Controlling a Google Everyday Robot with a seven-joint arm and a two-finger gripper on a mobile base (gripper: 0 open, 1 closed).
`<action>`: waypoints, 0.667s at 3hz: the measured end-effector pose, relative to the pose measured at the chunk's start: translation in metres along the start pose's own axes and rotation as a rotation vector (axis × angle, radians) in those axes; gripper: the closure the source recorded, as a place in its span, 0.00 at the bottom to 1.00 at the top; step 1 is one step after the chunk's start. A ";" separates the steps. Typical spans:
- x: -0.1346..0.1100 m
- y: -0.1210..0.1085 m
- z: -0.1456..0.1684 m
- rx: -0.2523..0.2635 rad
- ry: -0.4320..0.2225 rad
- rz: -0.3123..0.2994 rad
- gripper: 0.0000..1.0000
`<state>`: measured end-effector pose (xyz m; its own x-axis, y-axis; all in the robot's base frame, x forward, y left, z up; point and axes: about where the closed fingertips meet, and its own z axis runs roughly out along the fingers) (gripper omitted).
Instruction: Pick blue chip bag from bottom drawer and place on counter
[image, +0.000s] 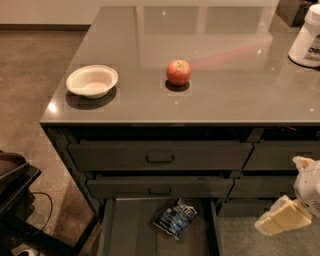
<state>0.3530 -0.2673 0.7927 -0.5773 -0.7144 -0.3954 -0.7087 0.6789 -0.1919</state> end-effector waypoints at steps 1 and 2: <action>0.000 0.000 0.000 0.000 0.000 -0.001 0.00; 0.018 0.012 0.028 -0.044 -0.052 0.068 0.00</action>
Offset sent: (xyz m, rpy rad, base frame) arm -0.0222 -0.0011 -0.1147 0.3071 0.0287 -0.1148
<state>0.3458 -0.2669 0.7581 -0.6034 -0.6565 -0.4527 -0.6866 0.7164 -0.1238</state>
